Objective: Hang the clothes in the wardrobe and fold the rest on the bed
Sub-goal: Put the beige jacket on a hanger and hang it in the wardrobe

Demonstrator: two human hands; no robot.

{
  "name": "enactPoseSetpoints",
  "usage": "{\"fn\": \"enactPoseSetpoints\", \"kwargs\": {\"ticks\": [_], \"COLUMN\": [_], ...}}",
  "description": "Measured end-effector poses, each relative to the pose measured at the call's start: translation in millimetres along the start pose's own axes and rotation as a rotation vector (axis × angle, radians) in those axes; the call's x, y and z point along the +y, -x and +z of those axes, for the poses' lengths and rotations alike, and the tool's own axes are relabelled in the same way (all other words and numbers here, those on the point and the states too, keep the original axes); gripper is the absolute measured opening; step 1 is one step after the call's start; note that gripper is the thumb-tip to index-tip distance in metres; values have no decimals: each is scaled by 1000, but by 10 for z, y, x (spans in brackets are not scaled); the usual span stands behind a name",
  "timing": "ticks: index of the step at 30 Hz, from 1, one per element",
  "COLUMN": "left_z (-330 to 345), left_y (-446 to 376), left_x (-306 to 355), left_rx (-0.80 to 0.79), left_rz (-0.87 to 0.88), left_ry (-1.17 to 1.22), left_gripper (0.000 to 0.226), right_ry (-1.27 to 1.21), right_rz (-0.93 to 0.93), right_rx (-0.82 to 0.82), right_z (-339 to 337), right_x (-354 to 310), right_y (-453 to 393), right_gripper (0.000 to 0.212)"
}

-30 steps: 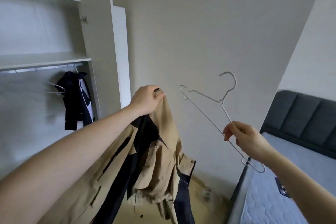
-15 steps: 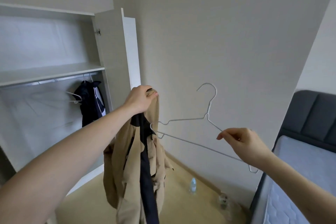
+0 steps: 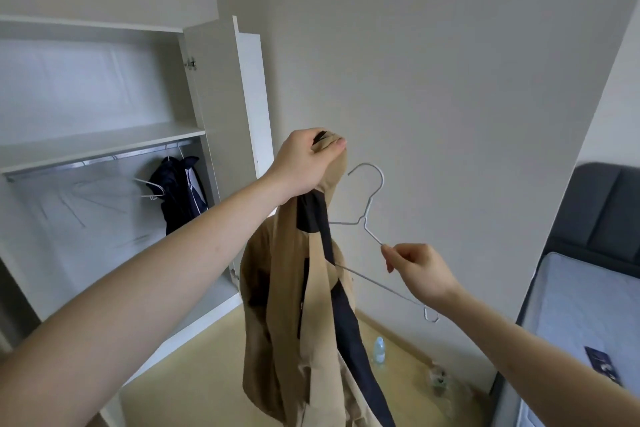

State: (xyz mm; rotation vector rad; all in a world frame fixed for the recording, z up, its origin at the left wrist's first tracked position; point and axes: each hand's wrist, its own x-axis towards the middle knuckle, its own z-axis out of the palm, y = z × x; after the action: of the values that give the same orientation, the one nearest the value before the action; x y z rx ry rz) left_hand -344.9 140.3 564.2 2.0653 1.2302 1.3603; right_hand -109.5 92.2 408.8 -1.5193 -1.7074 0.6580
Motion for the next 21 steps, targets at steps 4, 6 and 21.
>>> {"fn": "enactPoseSetpoints", "kwargs": {"ticks": [4, 6, 21], "left_z": [29, 43, -2], "left_y": [152, 271, 537], "left_x": [221, 295, 2], "left_rx": [-67, -136, -483], "left_rz": [41, 73, 128], "left_ry": [113, 116, -390], "left_gripper": [50, 49, 28], "right_ry": [-166, -253, -523], "right_rz": [126, 183, 119], "right_rx": [75, 136, 284], "right_z": [95, 136, 172], "right_x": [78, 136, 393], "right_y": [38, 58, 266], "right_gripper": [68, 65, 87]}}
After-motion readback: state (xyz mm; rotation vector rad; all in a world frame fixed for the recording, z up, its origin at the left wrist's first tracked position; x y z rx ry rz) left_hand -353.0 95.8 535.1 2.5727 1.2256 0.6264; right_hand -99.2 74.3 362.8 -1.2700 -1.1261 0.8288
